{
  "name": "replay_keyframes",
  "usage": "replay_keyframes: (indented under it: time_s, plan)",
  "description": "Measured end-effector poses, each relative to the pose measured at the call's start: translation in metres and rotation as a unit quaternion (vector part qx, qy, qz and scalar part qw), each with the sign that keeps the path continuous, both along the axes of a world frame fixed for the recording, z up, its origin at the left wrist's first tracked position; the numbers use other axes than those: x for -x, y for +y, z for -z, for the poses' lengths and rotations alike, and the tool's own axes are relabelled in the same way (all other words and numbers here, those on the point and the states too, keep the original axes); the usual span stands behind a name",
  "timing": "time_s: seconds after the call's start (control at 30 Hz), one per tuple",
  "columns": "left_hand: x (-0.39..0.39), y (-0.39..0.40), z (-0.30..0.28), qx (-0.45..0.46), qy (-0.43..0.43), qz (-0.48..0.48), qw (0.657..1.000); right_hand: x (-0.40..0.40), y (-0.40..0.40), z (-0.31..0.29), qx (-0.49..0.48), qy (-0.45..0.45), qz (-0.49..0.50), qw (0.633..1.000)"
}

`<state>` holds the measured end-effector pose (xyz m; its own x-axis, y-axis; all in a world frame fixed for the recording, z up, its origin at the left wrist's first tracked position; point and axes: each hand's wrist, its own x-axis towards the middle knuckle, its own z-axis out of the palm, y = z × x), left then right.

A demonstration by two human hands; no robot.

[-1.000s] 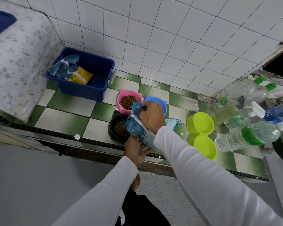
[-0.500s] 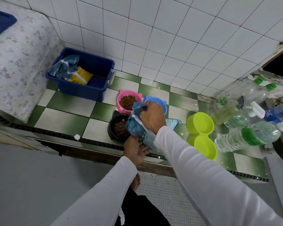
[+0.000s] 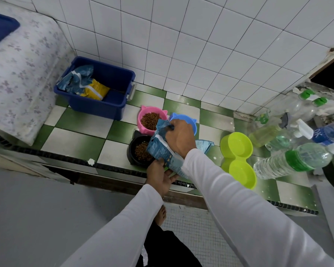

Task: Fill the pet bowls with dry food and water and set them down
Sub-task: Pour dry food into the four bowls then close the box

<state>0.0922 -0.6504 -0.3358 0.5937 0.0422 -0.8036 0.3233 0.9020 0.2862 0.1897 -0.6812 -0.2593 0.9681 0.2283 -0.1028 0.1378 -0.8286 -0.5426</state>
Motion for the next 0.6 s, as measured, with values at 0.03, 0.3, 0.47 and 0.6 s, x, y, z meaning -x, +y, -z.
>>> replay_keyframes:
  time_s: [0.03, 0.3, 0.47, 0.6]
  plan:
    - [0.0000, 0.0003, -0.0001, 0.000, 0.000, 0.001, 1.000, 0.0000, -0.0001, -0.0005, -0.001, 0.000, 0.000, 1.000]
    - [0.0006, 0.0015, 0.0004, 0.006, -0.020, 0.008, 1.000, -0.0005, -0.0005, -0.0004, -0.002, -0.005, -0.004, 1.000]
    - [0.0009, 0.0037, 0.0015, 0.008, -0.024, 0.005, 1.000, -0.0018, 0.0018, 0.0028, 0.007, -0.009, -0.004, 1.000]
    - [0.0008, 0.0057, 0.0029, 0.006, -0.029, 0.000, 1.000, -0.0034, 0.0045, 0.0061, 0.001, -0.012, 0.001, 1.000]
